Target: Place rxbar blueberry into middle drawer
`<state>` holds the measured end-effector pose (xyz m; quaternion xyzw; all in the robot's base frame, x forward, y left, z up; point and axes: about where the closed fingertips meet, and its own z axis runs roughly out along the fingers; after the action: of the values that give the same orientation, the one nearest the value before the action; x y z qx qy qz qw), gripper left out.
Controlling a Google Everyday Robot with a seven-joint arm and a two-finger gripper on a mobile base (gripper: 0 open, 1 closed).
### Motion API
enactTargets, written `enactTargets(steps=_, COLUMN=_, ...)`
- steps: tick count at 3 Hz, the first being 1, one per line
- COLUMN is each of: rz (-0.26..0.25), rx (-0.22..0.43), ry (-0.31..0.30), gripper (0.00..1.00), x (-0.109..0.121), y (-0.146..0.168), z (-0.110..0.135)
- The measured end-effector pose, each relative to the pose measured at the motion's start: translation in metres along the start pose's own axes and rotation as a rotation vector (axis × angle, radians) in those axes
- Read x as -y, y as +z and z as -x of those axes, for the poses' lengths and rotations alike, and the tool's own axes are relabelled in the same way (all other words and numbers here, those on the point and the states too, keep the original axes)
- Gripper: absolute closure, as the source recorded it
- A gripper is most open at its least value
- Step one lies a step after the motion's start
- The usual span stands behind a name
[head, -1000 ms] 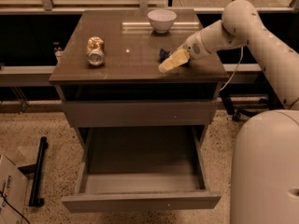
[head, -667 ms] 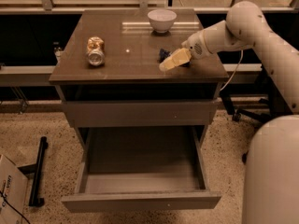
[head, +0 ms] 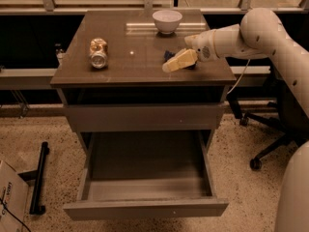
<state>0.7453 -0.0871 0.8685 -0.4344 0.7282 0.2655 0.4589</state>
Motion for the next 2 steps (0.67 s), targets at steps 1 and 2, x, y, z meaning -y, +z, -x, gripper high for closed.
enactTargets(steps=1, rz=-0.024, rx=0.011, ry=-0.004, gripper=0.00, x=0.005, y=0.000, z=-0.001)
enactTargets(steps=2, rz=-0.058, rx=-0.003, ry=0.010, gripper=0.00, x=0.017, y=-0.001, z=-0.010)
